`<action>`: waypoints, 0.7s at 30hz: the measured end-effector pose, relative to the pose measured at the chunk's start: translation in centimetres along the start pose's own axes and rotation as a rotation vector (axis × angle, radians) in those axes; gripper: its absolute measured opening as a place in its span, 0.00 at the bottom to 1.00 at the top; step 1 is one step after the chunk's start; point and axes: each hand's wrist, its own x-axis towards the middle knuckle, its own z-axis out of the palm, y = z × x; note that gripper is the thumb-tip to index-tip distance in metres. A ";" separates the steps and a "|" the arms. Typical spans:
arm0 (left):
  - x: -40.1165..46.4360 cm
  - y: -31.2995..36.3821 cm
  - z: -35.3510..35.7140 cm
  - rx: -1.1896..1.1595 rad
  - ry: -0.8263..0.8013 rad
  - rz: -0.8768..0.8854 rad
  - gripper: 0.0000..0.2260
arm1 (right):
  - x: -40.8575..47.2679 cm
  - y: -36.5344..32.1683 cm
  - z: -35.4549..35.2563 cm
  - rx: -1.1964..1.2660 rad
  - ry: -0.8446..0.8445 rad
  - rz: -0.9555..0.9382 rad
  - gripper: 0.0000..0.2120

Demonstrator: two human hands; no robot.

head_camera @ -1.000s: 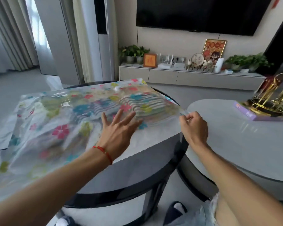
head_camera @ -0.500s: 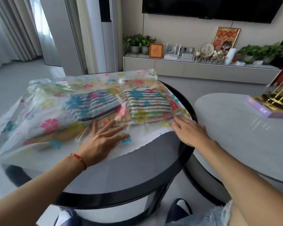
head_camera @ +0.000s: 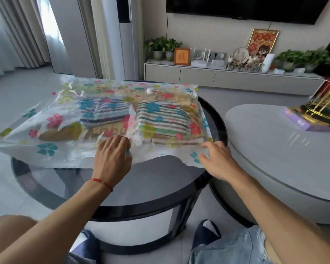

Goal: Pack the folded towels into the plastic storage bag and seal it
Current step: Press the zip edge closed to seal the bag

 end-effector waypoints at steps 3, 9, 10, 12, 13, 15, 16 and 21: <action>0.0 1.8 -0.8 0.028 -0.011 -0.100 0.09 | 0.5 1.7 -1.1 0.235 0.097 0.155 0.21; -1.0 8.1 -1.9 -0.164 0.028 0.187 0.14 | 0.7 4.5 -2.9 0.722 0.002 0.337 0.08; -1.0 9.9 -1.7 -0.197 0.036 0.272 0.13 | 0.8 4.8 -3.2 0.764 -0.027 0.348 0.06; -0.6 13.5 -0.9 -0.241 0.038 0.387 0.12 | 1.2 5.3 -3.8 0.818 -0.094 0.360 0.07; -0.1 15.3 -0.3 -0.245 0.024 0.423 0.13 | 1.3 5.5 -4.1 0.818 -0.138 0.351 0.08; 1.1 18.7 1.0 -0.184 -0.014 0.473 0.17 | 1.5 5.9 -4.2 0.778 -0.225 0.289 0.07; 1.7 20.1 1.6 -0.141 -0.030 0.472 0.17 | 1.6 6.2 -4.1 0.762 -0.250 0.247 0.09; 3.8 22.9 3.6 -0.104 0.004 0.380 0.05 | 2.3 7.0 -3.8 0.705 -0.302 0.104 0.19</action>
